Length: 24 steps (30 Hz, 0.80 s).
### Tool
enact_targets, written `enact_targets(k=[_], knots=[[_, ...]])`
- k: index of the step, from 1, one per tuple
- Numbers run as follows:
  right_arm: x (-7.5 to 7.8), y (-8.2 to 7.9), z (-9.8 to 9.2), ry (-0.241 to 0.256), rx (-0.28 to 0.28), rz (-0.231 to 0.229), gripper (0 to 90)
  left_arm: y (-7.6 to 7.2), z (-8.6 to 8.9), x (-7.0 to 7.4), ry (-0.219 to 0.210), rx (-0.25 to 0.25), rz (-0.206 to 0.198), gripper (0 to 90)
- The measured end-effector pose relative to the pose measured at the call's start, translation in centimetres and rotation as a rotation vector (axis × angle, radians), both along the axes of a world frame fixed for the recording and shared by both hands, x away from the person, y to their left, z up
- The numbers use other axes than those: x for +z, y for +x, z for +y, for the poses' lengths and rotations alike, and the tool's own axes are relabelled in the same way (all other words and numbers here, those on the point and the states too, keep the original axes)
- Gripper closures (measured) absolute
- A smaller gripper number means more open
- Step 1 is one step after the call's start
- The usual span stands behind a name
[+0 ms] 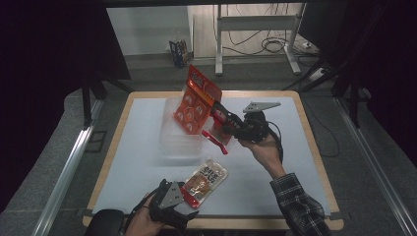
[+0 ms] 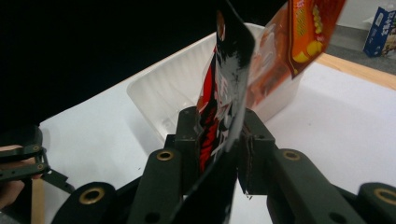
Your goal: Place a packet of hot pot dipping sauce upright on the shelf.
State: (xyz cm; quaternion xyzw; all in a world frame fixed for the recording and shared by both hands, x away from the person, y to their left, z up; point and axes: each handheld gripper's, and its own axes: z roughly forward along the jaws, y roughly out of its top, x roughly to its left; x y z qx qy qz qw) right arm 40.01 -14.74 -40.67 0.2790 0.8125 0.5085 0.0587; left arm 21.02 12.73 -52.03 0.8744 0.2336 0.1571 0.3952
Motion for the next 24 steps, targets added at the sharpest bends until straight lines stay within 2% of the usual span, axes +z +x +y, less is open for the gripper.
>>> enact_targets(k=[12,24], knots=[[0.2,1.3,2.8,0.010,0.035,-0.017,71.4,-0.1,1.0,0.1,0.001,0.021,-0.009,3.2],[-0.2,3.4,5.5,0.025,0.055,-0.033,71.4,0.1,1.2,0.1,0.001,0.027,-0.004,2.1]])
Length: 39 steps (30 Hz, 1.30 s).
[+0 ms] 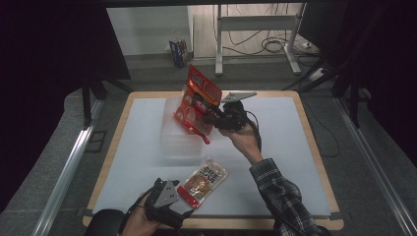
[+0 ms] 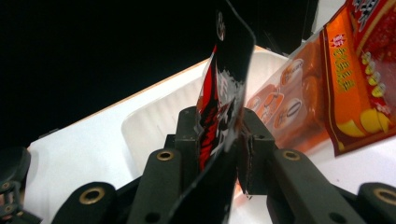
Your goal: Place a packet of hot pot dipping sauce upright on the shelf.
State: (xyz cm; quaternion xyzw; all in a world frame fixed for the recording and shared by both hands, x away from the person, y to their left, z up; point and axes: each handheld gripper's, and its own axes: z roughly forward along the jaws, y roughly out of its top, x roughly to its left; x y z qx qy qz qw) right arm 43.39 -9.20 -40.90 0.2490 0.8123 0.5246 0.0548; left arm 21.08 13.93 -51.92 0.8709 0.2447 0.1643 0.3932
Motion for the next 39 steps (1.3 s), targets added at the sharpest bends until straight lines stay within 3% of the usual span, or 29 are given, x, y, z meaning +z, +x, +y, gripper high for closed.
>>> enact_targets(k=[14,22,39], knots=[[-1.1,1.9,3.0,0.003,0.029,-0.018,71.4,0.1,0.1,-0.1,-0.005,0.004,0.010,1.8],[-2.1,2.5,4.4,-0.025,0.038,-0.034,71.3,0.1,0.0,-0.2,0.008,-0.002,0.014,1.8],[-3.6,2.4,4.8,-0.004,0.103,-0.015,71.1,0.1,-0.2,-0.4,0.043,-0.006,0.018,1.8]])
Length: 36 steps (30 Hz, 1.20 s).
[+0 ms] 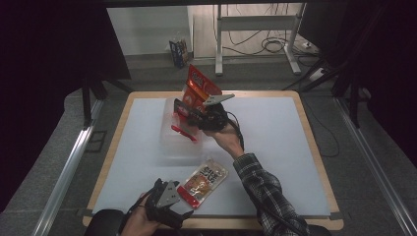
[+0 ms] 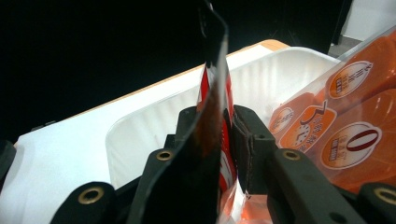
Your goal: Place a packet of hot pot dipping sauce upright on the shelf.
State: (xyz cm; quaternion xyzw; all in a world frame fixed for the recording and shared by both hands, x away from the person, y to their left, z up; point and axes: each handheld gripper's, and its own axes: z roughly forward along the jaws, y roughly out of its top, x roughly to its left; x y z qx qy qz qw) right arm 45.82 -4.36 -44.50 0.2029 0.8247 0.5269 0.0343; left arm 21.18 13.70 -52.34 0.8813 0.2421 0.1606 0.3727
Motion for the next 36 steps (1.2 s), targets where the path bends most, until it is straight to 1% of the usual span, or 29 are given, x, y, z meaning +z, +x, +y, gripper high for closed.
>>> enact_targets(k=[4,8,10,14,20,22,25,26,29,32,35,36], knots=[[0.0,-0.1,-0.2,0.005,0.007,0.005,71.3,0.0,-0.1,-0.1,0.005,-0.002,0.002,1.8],[-0.1,-0.2,-0.4,0.014,0.029,0.010,71.3,0.0,-0.1,-0.1,0.008,-0.003,0.004,1.8],[-0.2,-0.2,-0.4,0.015,0.037,0.020,71.2,0.0,-0.1,-0.1,0.010,-0.003,0.005,1.8],[-0.1,-0.2,-0.5,0.006,0.046,0.031,70.5,0.0,-0.1,-0.2,0.013,-0.004,0.006,1.8],[0.2,-0.2,-0.6,-0.013,0.039,0.026,66.0,0.0,-0.2,-0.2,0.014,-0.004,0.008,1.8],[0.4,-0.2,-0.5,-0.020,0.034,0.022,66.0,0.0,-0.2,-0.2,0.018,-0.005,0.009,1.8],[1.0,-0.4,-0.3,-0.022,0.035,0.014,63.7,0.0,-0.2,-0.2,0.017,-0.003,0.010,1.8],[1.1,-0.4,-0.2,-0.030,0.035,0.008,64.1,0.0,-0.2,-0.2,0.018,-0.004,0.011,1.8],[1.6,-0.5,0.2,-0.063,0.021,-0.014,66.9,0.0,-0.2,-0.3,0.019,-0.004,0.012,1.8],[2.1,-0.6,0.4,-0.079,0.008,-0.034,73.3,0.0,-0.2,-0.3,0.019,-0.005,0.013,1.8],[2.4,-0.7,0.6,-0.104,-0.015,-0.053,83.8,0.0,-0.2,-0.3,0.019,-0.004,0.014,1.8],[2.5,-0.8,0.6,-0.101,-0.011,-0.049,86.7,0.0,-0.2,-0.3,0.020,-0.004,0.014,1.8]])
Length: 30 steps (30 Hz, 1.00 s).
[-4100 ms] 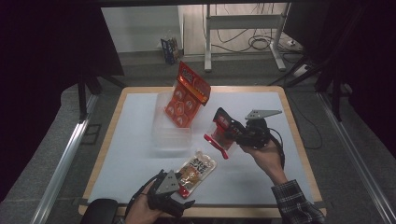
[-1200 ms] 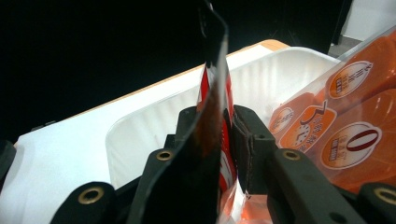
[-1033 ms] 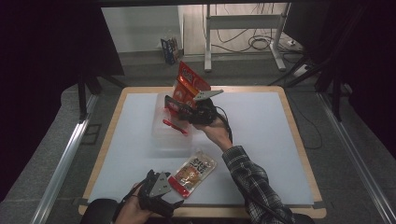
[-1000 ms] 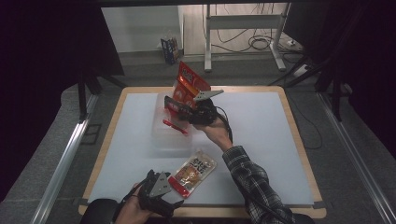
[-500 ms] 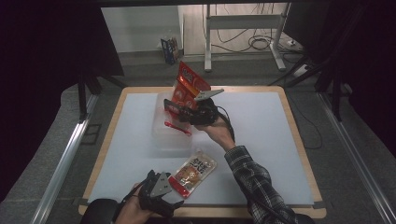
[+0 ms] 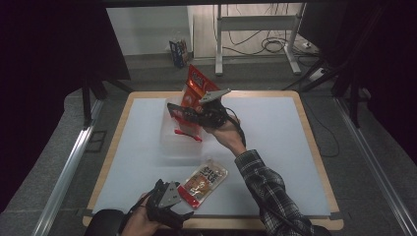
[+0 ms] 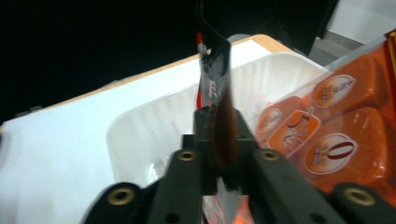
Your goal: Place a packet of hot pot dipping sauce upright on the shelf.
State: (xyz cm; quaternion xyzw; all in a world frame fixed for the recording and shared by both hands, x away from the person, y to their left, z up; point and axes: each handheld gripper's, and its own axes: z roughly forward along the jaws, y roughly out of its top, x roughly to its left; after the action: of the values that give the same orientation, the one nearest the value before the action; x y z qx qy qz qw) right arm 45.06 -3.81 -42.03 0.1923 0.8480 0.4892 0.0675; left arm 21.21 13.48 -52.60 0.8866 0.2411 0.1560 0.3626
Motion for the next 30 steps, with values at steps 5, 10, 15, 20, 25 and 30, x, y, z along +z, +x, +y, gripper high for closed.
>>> enact_targets(k=[5,10,15,20,25,30], knots=[[-0.1,-0.3,-0.4,0.041,0.013,-0.002,88.1,0.0,0.0,0.0,0.004,-0.001,0.003,1.8],[0.1,-0.5,-0.4,0.087,0.038,0.005,88.2,0.0,-0.1,-0.1,0.007,-0.001,0.003,1.8],[-0.4,-0.6,0.1,0.138,0.067,0.027,88.2,0.0,-0.1,-0.1,0.008,0.000,0.004,1.8],[-1.2,-0.5,0.3,0.165,0.086,0.057,88.3,0.0,-0.1,-0.1,0.008,-0.001,0.005,1.8],[-1.8,-0.1,-0.2,0.191,0.096,0.099,88.3,0.0,-0.1,-0.1,0.012,-0.003,0.004,1.8],[-2.3,0.1,-1.1,0.210,0.111,0.141,88.3,0.0,-0.1,-0.1,0.013,-0.002,0.007,1.8]])
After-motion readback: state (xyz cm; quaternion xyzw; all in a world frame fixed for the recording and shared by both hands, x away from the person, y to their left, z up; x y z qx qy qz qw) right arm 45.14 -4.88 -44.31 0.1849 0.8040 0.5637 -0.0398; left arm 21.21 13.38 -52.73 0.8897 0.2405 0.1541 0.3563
